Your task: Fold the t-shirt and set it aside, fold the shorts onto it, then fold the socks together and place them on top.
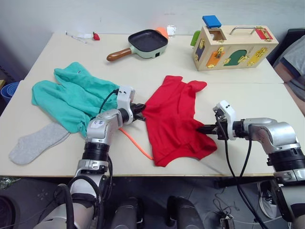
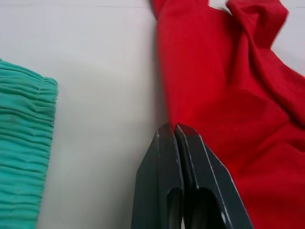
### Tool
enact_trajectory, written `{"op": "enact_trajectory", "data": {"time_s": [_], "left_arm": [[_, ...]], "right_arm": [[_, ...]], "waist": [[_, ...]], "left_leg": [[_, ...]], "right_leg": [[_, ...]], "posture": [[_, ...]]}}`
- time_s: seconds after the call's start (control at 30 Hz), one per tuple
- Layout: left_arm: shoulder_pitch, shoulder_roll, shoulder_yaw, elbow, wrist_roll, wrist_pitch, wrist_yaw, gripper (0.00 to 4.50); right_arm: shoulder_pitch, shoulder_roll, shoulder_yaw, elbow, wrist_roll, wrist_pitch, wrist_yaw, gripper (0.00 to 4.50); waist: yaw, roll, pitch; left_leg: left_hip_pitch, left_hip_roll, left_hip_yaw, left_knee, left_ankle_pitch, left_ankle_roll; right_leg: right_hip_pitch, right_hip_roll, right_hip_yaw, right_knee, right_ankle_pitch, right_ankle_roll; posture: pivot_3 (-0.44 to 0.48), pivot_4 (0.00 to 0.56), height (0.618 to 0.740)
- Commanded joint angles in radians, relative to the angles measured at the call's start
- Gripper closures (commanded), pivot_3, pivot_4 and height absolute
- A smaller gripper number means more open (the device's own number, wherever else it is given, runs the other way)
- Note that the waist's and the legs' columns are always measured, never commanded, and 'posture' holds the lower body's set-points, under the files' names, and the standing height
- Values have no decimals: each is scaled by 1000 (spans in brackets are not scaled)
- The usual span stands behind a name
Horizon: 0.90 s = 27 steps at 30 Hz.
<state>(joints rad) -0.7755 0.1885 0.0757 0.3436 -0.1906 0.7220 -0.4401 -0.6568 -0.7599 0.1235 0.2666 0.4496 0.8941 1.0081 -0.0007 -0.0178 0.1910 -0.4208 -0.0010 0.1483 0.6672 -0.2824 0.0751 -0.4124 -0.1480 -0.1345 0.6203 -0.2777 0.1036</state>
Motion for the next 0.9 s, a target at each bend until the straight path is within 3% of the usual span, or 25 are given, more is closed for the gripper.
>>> {"op": "enact_trajectory", "data": {"time_s": [0.03, 0.2, 0.3, 0.4, 0.43, 0.53, 0.63, 0.77, 0.9], "left_arm": [[5, 80, -85, -58, 33, -79, -102, 3636], [39, 248, -184, -87, 98, -350, -293, 2136], [80, 350, -220, -118, 91, -512, -468, 1153], [103, 420, -259, -80, 131, -717, -563, 264], [100, 428, -269, -49, 153, -782, -566, 23], [70, 443, -319, 64, 247, -1008, -560, 23], [25, 436, -360, 175, 315, -1150, -551, 23], [-41, 405, -404, 291, 395, -1299, -506, 23], [-83, 356, -429, 391, 412, -1381, -510, 23]], "right_arm": [[38, -55, -37, -77, 17, -48, 88, 3538], [135, -141, -144, -94, -10, -324, 219, 1920], [188, -213, -155, 0, -90, -678, 371, 863], [175, -217, -152, 153, -177, -1029, 416, 0], [159, -202, -150, 221, -205, -1184, 423, 0], [104, -163, -117, 416, -290, -1547, 429, 0], [41, -123, -75, 575, -364, -1778, 410, 0], [-30, -54, -24, 722, -436, -1988, 361, 0], [-79, 2, 10, 792, -471, -2077, 323, 0]], "waist": [[0, 0, 0], [-1, 0, 0], [-1, 0, 0], [-4, 0, 0], [-4, 0, 0], [-5, 1, 1], [-9, 1, 1], [-16, 2, 1], [-28, 2, 1]], "left_leg": [[0, 0, 0, 0, 0, 0], [0, 0, 0, -1, 0, -1], [0, 0, 1, -1, -1, -1], [1, 0, 2, -1, -1, -1], [2, 0, 2, -1, -1, -2], [4, -1, 3, -1, -2, -4], [7, 0, 5, -2, -1, -1], [12, 0, 5, -2, 0, -1], [18, 1, -1, -3, -4, -7]], "right_leg": [[0, 0, 0, 0, 0, 0], [0, 1, -1, -1, 0, 0], [0, 1, -1, -2, 0, 0], [0, 1, -2, -2, 0, 0], [1, 1, -2, -2, 0, 0], [2, 0, -1, -5, 0, 0], [3, 0, -1, -5, 0, 0], [8, -1, 0, -5, 0, 0], [18, -2, 1, -9, 0, 0]], "posture": [[0, 150, 740], [0, 150, 740], [0, 150, 740], [0, 150, 740], [0, 150, 740], [0, 150, 740], [0, 150, 740], [0, 150, 740], [0, 150, 740]]}}
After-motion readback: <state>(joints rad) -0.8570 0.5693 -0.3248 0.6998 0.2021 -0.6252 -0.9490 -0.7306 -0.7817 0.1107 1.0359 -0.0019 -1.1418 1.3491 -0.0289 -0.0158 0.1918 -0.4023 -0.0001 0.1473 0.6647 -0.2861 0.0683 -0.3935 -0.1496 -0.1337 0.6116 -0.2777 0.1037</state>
